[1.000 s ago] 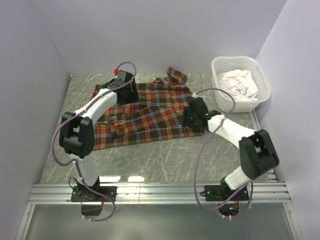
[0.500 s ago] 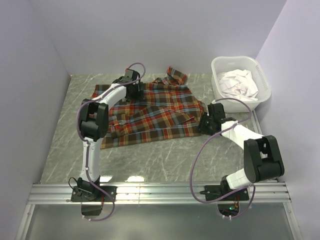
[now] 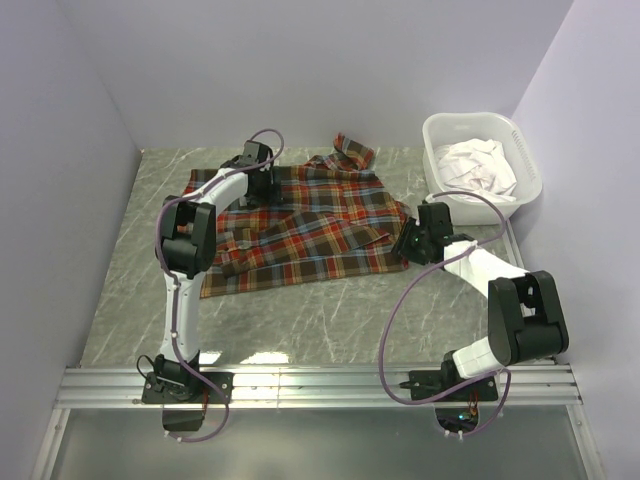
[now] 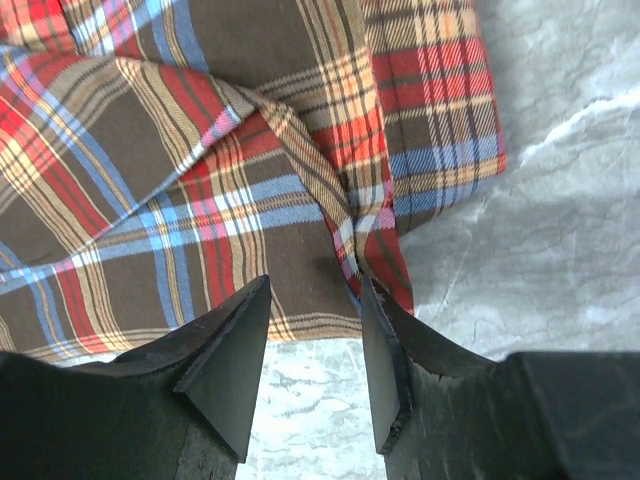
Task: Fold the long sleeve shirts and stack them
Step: Fold the shirt
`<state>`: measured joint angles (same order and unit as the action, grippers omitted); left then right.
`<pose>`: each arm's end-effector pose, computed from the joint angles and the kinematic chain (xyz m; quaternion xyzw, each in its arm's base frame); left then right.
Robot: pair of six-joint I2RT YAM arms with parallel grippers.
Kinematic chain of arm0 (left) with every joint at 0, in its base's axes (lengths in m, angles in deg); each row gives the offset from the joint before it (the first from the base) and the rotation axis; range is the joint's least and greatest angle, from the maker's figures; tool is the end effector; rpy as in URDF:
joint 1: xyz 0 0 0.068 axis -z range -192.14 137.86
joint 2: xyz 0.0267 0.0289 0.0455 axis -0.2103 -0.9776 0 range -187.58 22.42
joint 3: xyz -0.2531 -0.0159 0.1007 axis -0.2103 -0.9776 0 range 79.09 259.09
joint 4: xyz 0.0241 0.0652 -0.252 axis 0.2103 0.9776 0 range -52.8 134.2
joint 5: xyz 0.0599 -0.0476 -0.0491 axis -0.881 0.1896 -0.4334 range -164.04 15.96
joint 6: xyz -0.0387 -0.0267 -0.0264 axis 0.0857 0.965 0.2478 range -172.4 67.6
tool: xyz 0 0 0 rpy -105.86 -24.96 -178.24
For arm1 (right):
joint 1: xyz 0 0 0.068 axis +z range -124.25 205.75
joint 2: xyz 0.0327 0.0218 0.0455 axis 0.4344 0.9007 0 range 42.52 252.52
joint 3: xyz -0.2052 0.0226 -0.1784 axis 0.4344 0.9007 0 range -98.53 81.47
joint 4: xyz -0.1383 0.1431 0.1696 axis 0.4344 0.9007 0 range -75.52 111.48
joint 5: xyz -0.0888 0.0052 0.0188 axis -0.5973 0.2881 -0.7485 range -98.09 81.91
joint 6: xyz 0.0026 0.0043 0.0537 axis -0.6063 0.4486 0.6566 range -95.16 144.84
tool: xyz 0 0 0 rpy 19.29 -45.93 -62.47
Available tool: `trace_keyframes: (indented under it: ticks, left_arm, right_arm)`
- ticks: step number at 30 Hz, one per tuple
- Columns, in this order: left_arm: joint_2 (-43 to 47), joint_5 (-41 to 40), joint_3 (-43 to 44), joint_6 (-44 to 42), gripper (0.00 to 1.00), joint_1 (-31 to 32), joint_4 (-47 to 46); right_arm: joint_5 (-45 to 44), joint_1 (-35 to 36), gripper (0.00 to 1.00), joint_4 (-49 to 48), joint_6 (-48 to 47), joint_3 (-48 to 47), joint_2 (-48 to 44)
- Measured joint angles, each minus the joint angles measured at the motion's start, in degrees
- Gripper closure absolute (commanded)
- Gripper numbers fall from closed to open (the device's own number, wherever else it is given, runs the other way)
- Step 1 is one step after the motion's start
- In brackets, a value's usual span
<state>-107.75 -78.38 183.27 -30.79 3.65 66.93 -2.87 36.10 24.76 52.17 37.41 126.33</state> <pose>0.4804 -0.1331 0.1713 -0.0595 0.9531 -0.0601 0.2905 0.2833 0.0550 0.1815 0.1232 0.9308 0.1507 0.3093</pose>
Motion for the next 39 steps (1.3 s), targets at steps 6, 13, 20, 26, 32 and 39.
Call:
trace_keyframes:
  ticks: [6, 13, 20, 26, 32, 39]
  left_arm:
    - [-0.17, 0.04, 0.0, 0.02, 0.22, -0.15, -0.5]
    - [-0.61, 0.07, 0.0, 0.04, 0.22, -0.48, -1.88]
    - [-0.81, 0.04, 0.0, 0.07, 0.22, -0.61, -2.58]
    - [-0.94, 0.07, 0.07, 0.11, 0.21, -0.79, -2.82]
    - [-0.98, 0.61, 0.22, 0.48, 0.22, -1.2, -2.82]
    - [-1.62, 1.29, 1.22, 0.7, 0.22, -1.9, -2.71]
  right_arm:
    - [-0.11, -0.28, 0.51, -1.03, 0.07, -1.68, 2.45]
    - [-0.07, -0.9, 0.51, -1.75, 0.04, -1.68, 5.66]
    - [0.37, -1.03, 0.78, -2.69, -0.42, -1.51, 5.7]
    - [0.87, -1.4, 1.0, -2.93, -0.63, -0.37, 5.66]
    - [1.36, -2.97, 1.0, -2.49, -0.2, 1.11, 3.82]
    - [2.01, -5.11, 1.0, 0.98, -0.11, 1.42, 2.12]
